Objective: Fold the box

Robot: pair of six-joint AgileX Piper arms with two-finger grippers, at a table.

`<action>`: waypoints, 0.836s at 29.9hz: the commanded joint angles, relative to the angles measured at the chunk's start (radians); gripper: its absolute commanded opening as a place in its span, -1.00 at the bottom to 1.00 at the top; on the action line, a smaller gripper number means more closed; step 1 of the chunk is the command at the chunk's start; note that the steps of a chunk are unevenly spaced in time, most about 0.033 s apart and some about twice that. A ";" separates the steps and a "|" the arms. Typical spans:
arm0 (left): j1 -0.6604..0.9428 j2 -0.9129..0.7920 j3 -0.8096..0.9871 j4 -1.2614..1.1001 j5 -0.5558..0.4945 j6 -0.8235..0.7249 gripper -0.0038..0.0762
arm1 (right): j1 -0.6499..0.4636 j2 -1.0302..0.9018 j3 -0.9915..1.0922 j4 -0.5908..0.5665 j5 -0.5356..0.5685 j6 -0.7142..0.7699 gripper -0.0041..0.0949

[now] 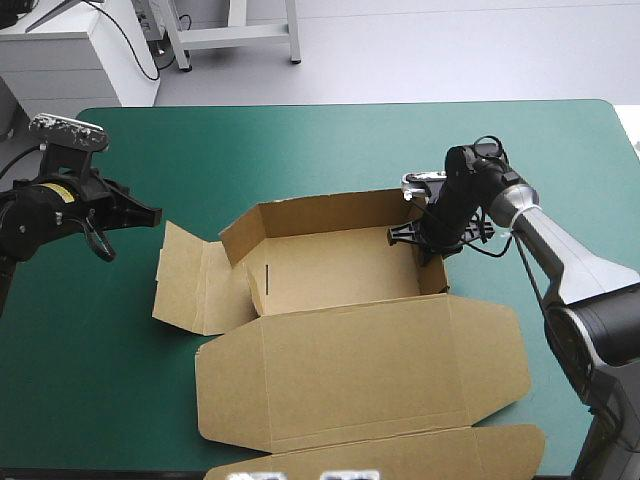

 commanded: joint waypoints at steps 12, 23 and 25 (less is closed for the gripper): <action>0.000 -0.021 -0.031 -0.004 -0.050 -0.010 -0.88 | 0.001 -0.186 -0.093 0.018 0.025 -0.008 -0.96; 0.000 -0.025 -0.031 0.033 -0.061 -0.050 -0.88 | -0.019 -0.398 -0.093 -0.129 0.025 0.038 -0.96; 0.000 -0.033 -0.031 0.094 -0.063 -0.090 -0.88 | -0.037 -0.426 -0.093 -0.129 0.025 0.043 -0.96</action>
